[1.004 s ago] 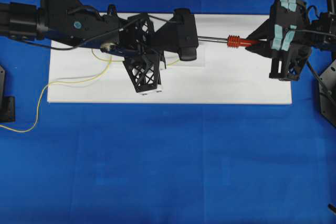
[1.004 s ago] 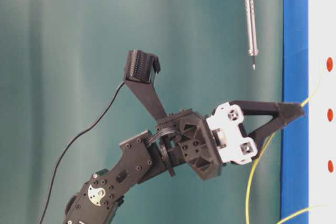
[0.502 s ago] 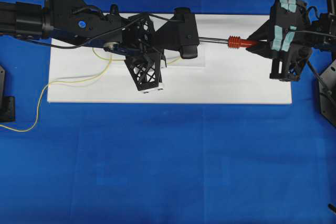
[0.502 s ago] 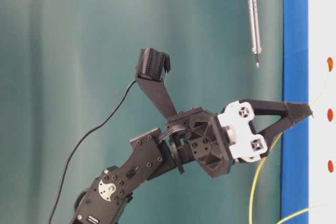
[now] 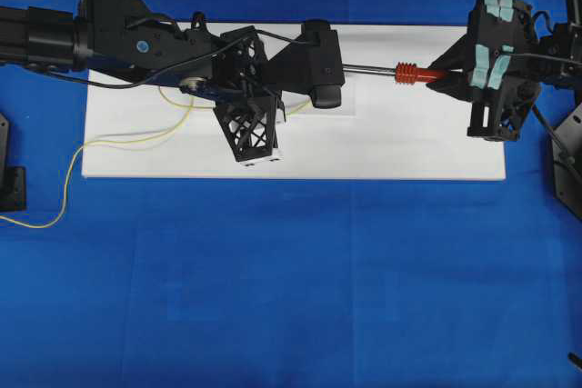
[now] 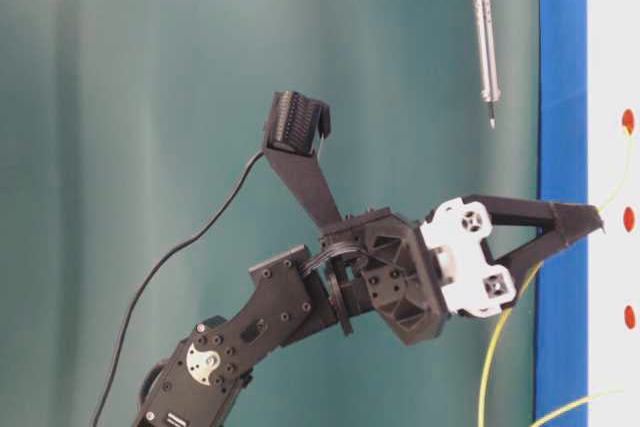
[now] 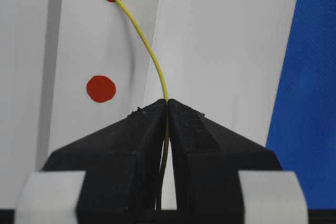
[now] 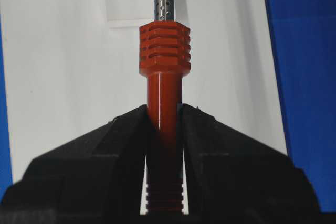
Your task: Touch the tip of the soldering iron to the tip of the solder at the mark.
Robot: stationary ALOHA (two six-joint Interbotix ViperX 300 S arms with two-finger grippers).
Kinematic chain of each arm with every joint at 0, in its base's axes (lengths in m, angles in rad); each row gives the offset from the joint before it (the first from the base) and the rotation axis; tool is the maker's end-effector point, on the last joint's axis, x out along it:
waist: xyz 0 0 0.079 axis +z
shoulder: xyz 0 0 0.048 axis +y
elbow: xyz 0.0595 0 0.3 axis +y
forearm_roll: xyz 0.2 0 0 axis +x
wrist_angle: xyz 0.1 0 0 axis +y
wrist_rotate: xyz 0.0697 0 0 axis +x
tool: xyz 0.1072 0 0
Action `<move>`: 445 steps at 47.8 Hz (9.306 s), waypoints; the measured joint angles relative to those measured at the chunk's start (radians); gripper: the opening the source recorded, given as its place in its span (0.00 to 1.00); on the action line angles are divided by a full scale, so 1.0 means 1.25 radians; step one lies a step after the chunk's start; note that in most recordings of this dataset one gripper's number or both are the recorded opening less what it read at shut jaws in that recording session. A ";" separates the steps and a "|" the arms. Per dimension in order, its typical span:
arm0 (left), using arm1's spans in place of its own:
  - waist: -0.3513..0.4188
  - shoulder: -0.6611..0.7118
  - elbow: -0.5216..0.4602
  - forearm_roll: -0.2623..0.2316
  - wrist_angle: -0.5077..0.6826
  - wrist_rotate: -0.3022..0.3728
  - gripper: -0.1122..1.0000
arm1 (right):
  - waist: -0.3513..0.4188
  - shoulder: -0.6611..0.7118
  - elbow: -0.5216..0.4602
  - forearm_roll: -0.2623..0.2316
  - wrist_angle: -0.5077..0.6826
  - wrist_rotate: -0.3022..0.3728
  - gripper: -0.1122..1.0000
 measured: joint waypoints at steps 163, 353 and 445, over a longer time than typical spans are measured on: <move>-0.005 0.000 0.000 0.000 0.006 0.000 0.12 | 0.017 0.191 -0.016 0.013 -0.018 0.004 0.16; -0.482 -0.153 0.492 -0.001 -0.561 -0.281 0.81 | 0.596 0.464 -0.047 0.103 -0.396 0.319 0.86; -0.112 -1.236 0.864 -0.001 -0.313 0.039 0.79 | 0.201 -0.481 0.233 -0.155 -0.152 0.304 0.82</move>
